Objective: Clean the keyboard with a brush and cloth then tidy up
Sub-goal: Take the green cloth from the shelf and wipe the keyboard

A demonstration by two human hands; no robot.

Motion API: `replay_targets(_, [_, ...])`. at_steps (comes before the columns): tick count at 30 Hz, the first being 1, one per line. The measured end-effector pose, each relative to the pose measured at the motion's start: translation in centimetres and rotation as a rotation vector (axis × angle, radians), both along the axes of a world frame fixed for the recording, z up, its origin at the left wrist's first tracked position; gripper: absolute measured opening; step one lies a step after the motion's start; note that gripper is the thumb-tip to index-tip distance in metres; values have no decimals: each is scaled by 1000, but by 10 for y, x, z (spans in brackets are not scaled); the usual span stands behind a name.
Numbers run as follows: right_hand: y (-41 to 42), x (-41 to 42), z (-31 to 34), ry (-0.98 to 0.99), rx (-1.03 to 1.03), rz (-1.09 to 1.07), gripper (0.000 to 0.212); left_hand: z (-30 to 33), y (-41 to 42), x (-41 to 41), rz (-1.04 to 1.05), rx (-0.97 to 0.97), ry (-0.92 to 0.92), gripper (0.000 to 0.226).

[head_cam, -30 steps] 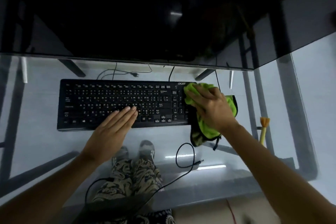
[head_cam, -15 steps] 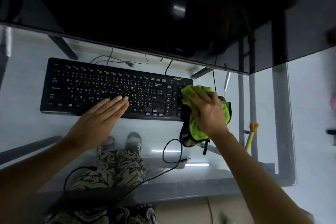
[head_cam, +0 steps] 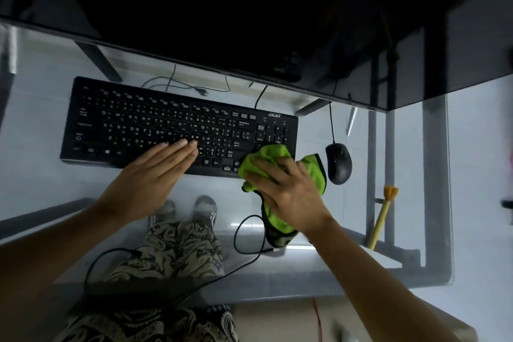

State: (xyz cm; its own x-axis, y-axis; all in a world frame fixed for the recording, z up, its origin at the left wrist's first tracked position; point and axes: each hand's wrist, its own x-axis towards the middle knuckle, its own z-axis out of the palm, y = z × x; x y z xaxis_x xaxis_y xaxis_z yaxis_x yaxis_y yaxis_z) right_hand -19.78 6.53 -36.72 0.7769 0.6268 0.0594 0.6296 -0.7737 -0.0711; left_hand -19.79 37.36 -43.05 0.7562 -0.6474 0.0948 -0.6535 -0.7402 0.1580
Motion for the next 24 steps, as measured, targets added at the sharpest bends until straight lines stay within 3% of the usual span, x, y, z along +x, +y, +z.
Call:
replay_targets(6, [-61, -12, 9, 49, -13, -111, 34, -2, 0, 0, 7, -22, -6, 58])
replay_targets(14, [12, 11, -2, -40, 18, 73, 30, -1, 0, 0, -1, -23, -8, 57])
replay_targets(20, [-55, -1, 3, -24, -54, 79, 35, -3, -1, 0, 4, -9, -12, 61])
replay_targets(24, [-26, -2, -2, -55, 29, 45, 25, -3, -2, 1, 3, -10, -2, 65])
